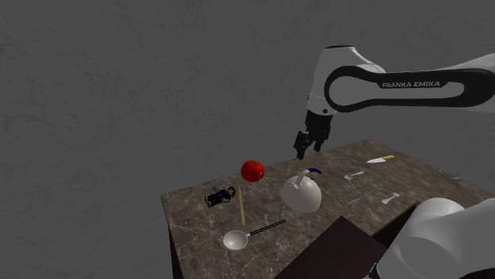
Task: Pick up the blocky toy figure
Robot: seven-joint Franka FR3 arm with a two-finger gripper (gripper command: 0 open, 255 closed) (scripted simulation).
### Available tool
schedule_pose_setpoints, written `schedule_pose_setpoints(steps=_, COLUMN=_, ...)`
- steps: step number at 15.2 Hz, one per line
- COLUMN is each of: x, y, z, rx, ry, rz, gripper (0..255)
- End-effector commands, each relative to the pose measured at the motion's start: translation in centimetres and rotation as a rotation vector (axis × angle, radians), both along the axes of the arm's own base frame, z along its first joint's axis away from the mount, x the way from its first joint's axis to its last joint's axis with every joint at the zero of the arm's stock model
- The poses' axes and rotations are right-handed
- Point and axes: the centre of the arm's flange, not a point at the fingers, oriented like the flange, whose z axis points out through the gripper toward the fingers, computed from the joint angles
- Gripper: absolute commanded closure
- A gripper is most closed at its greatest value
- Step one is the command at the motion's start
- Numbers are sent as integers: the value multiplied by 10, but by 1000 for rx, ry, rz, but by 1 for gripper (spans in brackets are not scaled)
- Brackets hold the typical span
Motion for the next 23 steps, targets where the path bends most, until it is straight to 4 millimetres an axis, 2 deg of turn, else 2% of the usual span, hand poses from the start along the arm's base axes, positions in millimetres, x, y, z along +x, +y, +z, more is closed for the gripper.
schedule_pose_setpoints(steps=1, x=19, y=10, z=-18, rx=-11, ry=-7, rz=17, gripper=0)
schedule_pose_setpoints(steps=23, x=213, y=118, z=-204, rx=-140, ry=-64, rz=195, gripper=0)
